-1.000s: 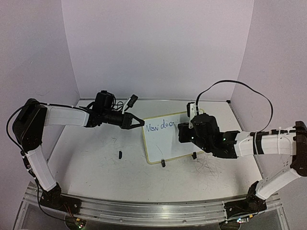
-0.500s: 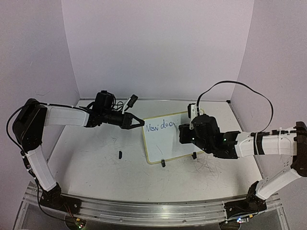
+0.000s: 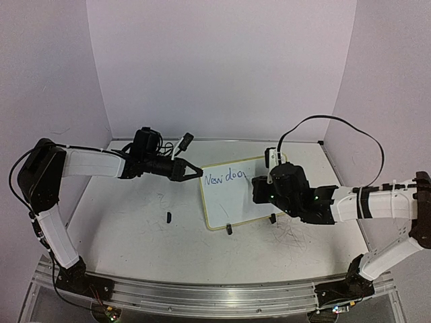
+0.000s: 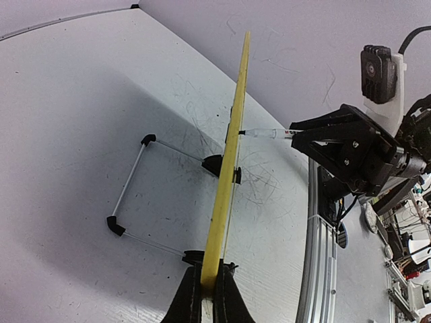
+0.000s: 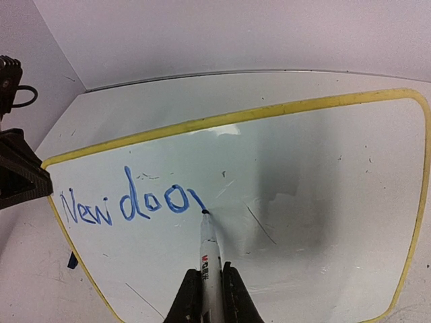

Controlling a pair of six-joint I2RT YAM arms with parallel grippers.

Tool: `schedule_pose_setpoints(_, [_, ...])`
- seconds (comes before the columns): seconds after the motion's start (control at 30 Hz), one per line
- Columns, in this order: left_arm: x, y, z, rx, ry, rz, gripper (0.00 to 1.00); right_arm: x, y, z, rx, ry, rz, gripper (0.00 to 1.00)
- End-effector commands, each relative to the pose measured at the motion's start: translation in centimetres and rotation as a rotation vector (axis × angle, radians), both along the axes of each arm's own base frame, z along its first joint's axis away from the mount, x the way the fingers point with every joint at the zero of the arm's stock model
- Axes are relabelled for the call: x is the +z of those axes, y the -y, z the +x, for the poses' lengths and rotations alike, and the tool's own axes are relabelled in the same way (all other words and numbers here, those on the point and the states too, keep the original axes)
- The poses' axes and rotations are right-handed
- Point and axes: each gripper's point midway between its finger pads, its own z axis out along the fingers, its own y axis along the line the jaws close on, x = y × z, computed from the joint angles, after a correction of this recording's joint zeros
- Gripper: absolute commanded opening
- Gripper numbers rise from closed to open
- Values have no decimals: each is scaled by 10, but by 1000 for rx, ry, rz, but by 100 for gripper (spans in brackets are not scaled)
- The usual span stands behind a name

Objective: Write a sentence on the whiteboard
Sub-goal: Write a sentence on the whiteboard stand.

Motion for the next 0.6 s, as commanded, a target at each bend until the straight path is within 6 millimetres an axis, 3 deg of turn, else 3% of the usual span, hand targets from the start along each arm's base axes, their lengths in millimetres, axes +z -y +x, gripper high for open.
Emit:
schedule_pose_setpoints(0.0, [-10,-4,-4,3,-40,38,0,13,-2,4,-9,32,6,0])
schedule_pose_setpoints(0.57, [-9,-5,-5,5,-35,37,0,25,-5,16,-49,70,12,0])
